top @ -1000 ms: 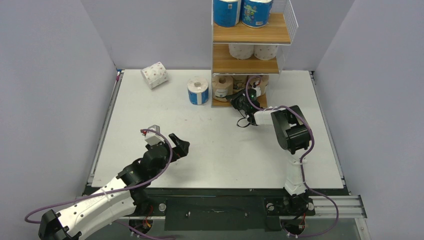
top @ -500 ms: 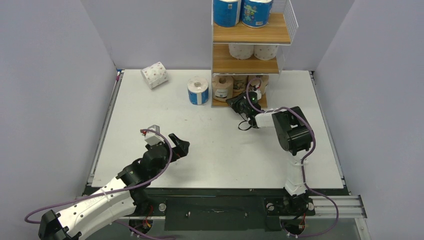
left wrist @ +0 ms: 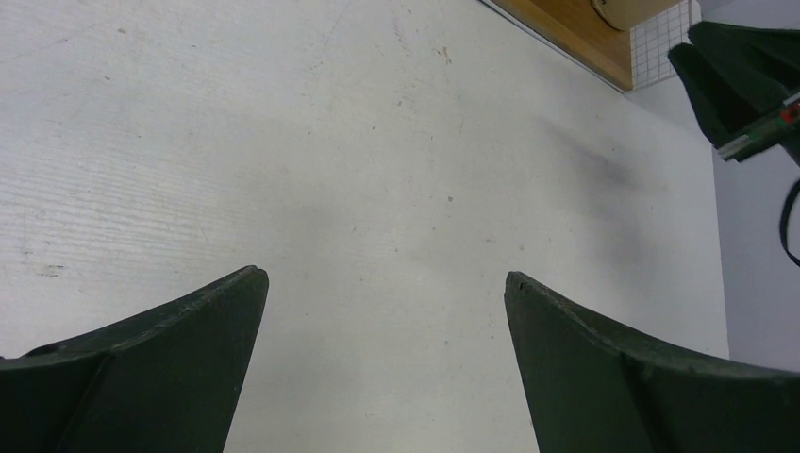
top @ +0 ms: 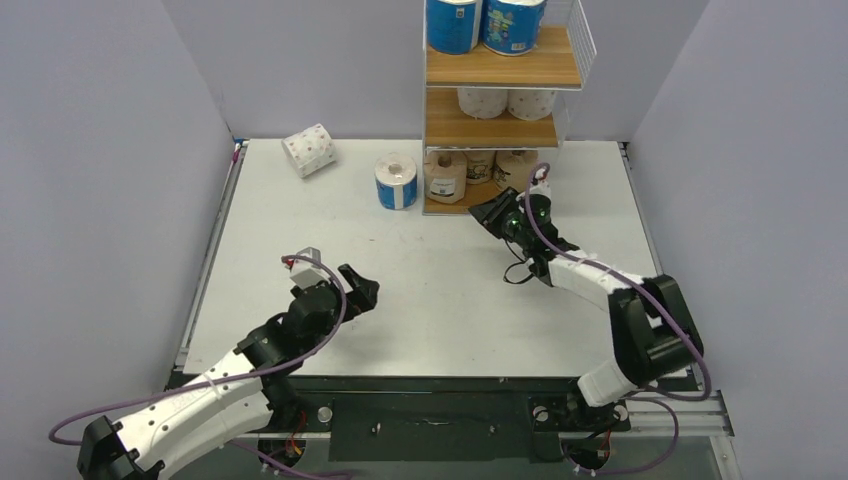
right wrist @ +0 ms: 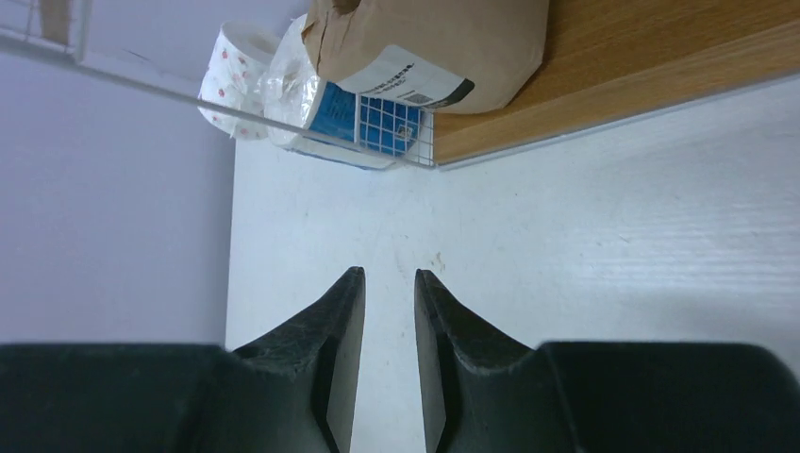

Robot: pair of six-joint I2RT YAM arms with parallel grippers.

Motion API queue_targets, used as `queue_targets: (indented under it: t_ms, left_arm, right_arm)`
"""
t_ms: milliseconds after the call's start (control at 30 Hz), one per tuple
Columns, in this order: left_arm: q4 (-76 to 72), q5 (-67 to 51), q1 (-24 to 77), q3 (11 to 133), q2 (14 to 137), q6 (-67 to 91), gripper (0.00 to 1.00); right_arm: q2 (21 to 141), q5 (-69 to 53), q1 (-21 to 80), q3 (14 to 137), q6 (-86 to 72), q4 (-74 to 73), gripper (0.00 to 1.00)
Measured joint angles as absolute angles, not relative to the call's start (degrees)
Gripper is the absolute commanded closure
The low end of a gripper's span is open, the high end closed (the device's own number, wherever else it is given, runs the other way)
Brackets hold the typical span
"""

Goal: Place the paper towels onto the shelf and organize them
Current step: Place the paper towel on the shelf, then pick up the paper towel from the center of the board.

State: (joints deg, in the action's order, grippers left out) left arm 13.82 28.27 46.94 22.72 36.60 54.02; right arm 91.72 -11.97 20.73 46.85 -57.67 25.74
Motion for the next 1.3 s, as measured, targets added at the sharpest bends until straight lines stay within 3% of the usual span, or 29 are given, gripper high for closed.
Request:
queue_targets:
  t_ms: [167,300,367,500,900,1300]
  left_arm:
    - [15.0,28.9,45.5,27.5,41.6,54.7,0.04]
    - [15.2,28.1,42.0,32.3,46.9,55.4,0.04]
    - [15.2,26.7,39.2,34.6,49.8,56.2,0.04]
    - [15.3,22.8,32.0,39.6,56.3,58.4,0.04]
    - [8.2,7.5,17.3,50.9,76.4,59.2,0.04]
    - [10.6,0.8,16.5,83.4,104.3,49.0,0.01]
  right_arm:
    - [78.2,-5.2,23.0,44.5,-49.8,12.2,0.68]
    - [69.9,6.7,30.3,44.5,-44.9,1.4,0.5]
    - [66.8,13.5,34.0,44.5,-43.8,-4.6,0.36]
    - [63.0,21.1,35.5,44.2,-43.2,-13.1,0.21]
    - [53.5,18.2,27.2,30.4,-44.1,-15.6,0.21]
    - [53.4,12.3,27.0,29.2,-42.8,-12.5,0.24]
